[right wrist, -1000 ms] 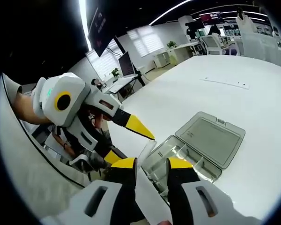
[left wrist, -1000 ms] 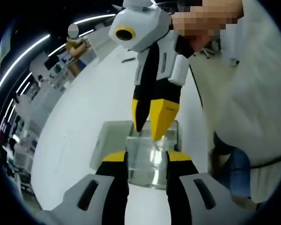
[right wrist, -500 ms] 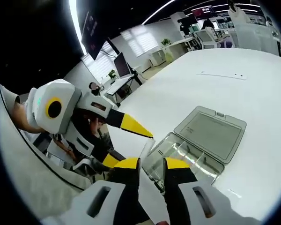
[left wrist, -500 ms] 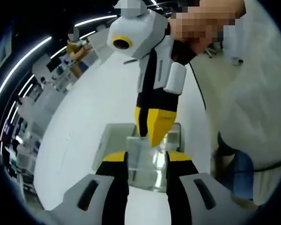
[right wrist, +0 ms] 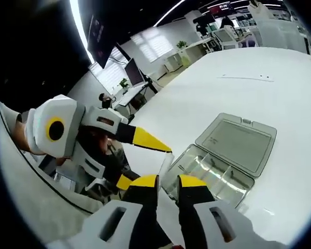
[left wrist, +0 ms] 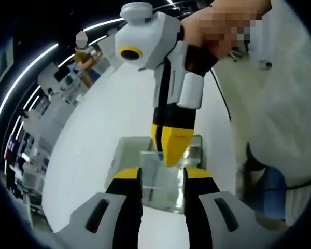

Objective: Insert the divider into the dual guide fixture by aligning both edges with the guide slots and pushing it downward to the bottom, including one-sided entry, uneven engagement, binding, and posture correction.

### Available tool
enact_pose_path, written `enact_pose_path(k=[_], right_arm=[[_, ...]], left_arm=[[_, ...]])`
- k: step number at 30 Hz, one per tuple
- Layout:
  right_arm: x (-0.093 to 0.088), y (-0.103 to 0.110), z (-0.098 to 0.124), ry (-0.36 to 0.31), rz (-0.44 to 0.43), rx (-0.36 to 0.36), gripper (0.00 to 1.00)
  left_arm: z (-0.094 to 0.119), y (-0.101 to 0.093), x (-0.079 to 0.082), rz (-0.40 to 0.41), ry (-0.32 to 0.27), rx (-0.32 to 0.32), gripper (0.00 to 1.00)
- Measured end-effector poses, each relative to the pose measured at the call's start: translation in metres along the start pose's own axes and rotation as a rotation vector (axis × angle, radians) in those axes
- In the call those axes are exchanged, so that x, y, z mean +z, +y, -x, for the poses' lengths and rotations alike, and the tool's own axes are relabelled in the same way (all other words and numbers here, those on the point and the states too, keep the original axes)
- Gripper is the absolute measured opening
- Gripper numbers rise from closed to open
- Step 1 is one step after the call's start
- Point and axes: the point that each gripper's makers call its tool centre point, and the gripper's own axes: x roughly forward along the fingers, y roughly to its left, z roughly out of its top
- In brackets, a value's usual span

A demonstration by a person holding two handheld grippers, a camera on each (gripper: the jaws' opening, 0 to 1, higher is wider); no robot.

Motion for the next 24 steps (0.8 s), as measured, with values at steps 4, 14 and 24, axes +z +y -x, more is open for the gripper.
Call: enact_pose_path(k=[4,14,24], right_arm=[[-0.0024,-0.0013,-0.0009,0.009,-0.016,-0.001,0.09],[-0.0033,-0.0013,-0.0015,0.011,-0.056,0.011,0.05],[-0.0048,-0.0002,-0.0034,0.016,-0.079,0.028,0.0]], left_arm=[[-0.0009,-0.0014,-0.0002,-0.015,0.004,0.009,0.26],[-0.0033,-0.0002,-0.0002,-0.025,0.009,0.032,0.26],[-0.0059,-0.0016,-0.0008,-0.058,0.017,0.043,0.27]])
